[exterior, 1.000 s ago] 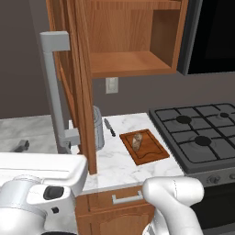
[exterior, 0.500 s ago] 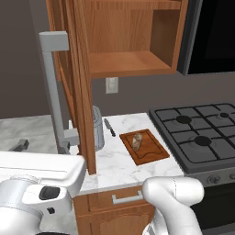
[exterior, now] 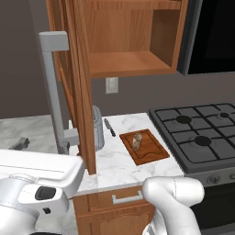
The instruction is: Pick the bread, place it on the cutting board, pick the jam, place it on the counter, and close the cabinet.
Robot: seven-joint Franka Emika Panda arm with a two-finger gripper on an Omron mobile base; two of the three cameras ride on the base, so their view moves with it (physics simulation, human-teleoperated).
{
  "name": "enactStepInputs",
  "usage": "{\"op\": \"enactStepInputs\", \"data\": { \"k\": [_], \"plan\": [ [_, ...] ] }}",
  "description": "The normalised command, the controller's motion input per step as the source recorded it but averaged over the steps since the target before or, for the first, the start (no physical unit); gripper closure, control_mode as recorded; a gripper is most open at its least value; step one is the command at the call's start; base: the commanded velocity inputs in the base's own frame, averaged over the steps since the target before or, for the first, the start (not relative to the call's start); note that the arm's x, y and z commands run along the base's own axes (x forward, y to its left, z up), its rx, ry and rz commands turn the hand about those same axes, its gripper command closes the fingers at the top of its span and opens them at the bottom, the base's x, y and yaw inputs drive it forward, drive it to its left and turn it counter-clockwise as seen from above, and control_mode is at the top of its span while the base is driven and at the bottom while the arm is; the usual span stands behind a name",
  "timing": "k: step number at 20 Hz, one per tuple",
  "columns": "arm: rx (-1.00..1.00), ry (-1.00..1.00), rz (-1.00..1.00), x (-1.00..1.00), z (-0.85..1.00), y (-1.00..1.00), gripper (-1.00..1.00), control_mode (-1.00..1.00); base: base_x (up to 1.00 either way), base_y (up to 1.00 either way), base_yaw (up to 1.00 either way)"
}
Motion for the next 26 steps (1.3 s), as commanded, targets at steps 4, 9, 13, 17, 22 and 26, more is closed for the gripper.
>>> {"op": "enactStepInputs", "data": {
  "k": [4,9,13,17,22,26],
  "plan": [
    [0.00,0.00,-0.04,0.14,0.06,0.00,-1.00,-1.00,0.00,0.00,0.00],
    [0.00,0.00,-0.03,0.15,0.09,-0.06,-1.00,-1.00,0.00,0.00,0.00],
    [0.00,0.00,0.00,0.18,0.07,-0.15,-1.00,-1.00,0.00,0.00,0.00],
    [0.00,0.00,0.00,0.07,0.02,-0.31,-1.00,-1.00,0.00,0.00,0.00],
    [0.00,0.00,0.00,0.06,0.00,-0.36,-1.00,-1.00,0.00,0.00,0.00],
    [0.00,0.00,0.00,0.09,0.00,-0.33,-1.00,-1.00,0.00,0.00,0.00]
  ]
}}
